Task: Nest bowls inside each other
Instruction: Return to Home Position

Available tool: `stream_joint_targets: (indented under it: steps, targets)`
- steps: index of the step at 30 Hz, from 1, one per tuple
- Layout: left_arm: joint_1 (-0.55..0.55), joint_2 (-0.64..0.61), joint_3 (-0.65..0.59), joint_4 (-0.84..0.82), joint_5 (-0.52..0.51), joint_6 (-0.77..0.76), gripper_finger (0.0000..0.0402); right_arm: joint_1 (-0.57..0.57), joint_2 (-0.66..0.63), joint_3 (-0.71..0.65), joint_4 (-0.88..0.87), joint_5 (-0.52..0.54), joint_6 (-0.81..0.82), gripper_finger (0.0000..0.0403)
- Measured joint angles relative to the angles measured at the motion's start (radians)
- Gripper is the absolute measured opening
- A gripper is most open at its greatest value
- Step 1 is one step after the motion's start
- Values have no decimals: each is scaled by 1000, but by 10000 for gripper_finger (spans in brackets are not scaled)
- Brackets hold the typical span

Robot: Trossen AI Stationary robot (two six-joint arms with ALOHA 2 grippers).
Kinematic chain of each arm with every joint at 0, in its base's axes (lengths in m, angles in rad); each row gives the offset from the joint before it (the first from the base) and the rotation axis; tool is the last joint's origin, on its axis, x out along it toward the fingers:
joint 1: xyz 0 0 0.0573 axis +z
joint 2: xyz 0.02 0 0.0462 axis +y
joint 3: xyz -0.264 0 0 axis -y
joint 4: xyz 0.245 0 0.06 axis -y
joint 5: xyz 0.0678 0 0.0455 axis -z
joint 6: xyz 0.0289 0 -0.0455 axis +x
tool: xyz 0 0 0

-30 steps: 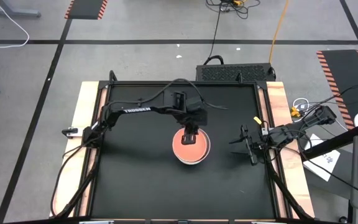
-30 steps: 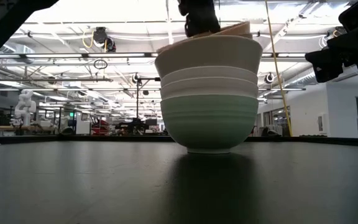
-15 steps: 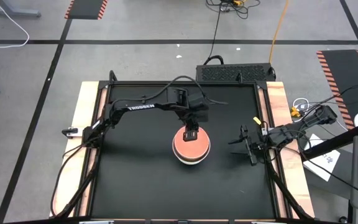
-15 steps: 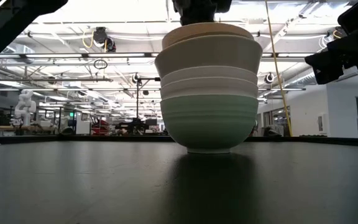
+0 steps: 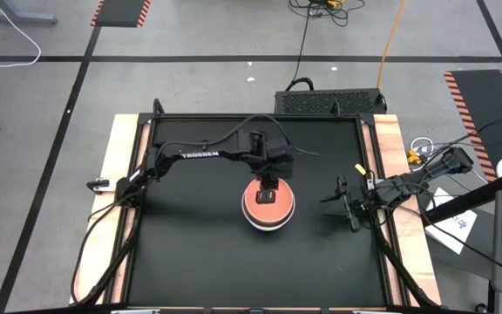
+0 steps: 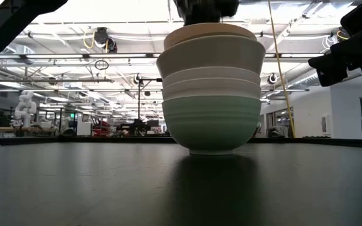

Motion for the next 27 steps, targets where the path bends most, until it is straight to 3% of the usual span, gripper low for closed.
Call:
stream_joint_targets:
  steps: [10, 18, 27]
  targets:
    - [-59, -84, 4, 14, 7, 100, 95, 0, 11, 0, 0, 0, 13, 192]
    - [-75, -93, 1, 15, 8, 109, 98, 0, 32, 0, 0, 0, 48, 192]
    - [-79, -92, -98, 34, 0, 58, 99, 0, 46, 0, 0, 0, 57, 192]
